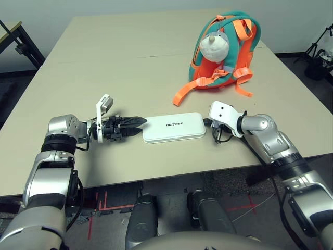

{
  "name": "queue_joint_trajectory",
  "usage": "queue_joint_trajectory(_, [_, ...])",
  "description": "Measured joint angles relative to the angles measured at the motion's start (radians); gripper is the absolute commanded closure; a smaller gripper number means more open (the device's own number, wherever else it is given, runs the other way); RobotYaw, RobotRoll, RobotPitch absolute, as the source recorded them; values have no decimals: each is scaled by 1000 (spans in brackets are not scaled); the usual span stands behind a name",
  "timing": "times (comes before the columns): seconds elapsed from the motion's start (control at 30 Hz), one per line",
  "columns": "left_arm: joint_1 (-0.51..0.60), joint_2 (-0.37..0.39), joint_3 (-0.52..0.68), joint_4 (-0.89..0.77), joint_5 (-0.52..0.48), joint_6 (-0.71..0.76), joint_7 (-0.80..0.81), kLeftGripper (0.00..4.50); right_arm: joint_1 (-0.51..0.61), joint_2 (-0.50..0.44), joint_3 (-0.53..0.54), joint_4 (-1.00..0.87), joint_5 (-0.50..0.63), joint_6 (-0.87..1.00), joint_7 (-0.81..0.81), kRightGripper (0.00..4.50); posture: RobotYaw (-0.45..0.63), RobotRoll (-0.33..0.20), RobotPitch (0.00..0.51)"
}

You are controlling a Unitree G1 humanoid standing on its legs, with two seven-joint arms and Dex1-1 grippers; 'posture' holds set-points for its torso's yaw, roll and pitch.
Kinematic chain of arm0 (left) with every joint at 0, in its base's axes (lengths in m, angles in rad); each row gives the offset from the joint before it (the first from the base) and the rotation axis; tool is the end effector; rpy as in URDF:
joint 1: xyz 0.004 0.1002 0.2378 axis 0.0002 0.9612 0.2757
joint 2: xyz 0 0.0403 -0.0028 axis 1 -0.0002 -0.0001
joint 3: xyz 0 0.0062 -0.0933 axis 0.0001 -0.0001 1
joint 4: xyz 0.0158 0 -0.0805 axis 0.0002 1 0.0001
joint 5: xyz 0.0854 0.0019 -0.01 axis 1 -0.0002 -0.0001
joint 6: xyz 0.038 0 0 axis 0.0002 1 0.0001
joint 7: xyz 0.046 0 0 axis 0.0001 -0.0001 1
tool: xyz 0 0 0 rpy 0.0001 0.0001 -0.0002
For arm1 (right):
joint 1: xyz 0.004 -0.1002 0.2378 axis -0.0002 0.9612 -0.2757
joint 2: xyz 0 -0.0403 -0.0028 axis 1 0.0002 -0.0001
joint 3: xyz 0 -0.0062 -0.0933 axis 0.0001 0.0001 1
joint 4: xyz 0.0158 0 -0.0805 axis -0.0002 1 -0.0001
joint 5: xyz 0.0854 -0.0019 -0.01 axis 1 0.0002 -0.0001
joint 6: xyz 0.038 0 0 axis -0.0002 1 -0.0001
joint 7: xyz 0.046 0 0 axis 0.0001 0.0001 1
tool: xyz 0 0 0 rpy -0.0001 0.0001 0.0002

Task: Put the pencil case into the backpack and zip it.

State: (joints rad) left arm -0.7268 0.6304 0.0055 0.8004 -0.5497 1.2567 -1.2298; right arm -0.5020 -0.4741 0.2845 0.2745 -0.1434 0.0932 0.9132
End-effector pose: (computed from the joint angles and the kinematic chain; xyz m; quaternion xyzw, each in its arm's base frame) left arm 0.2652 0.2735 0.1037 -0.3956 0.4178 -0.3893 0.7193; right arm 0.2723 -0.1801 0.1166 -0.3348 0.1108 0.4867 0.7992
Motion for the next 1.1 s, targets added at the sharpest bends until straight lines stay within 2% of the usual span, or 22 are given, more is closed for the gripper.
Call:
queue_joint_trajectory(0.4, [12,5,-8,-18,4,-18,-14,0,-24,83,53,-8,-7,11,5,4471,-48,0,91])
queue_joint_trajectory(0.63, [87,23,-47,-147,11,-126,-76,0,-30,99,64,-7,-8,10,11,4471,-43,0,90])
queue_joint_trajectory(0.73, [101,30,-56,-162,18,-145,-85,602,-30,99,64,-7,-8,7,14,4500,-41,0,88])
queue_joint_trajectory(0.83, [106,30,-56,-152,35,-163,-76,1783,-30,99,64,-7,-8,2,14,4500,-40,0,88])
queue_joint_trajectory(0.93, [104,21,-24,-152,16,-167,-94,2701,-32,93,58,-6,-7,-6,14,4500,-40,0,88])
queue_joint_trajectory(1.03, [89,14,-9,-153,2,-184,-106,3138,-33,85,56,4,-7,-9,13,4500,-40,0,86])
queue_joint_trajectory(1.1, [83,13,-4,-151,2,-206,-101,3154,-33,83,54,9,-6,-10,8,4102,-42,0,86])
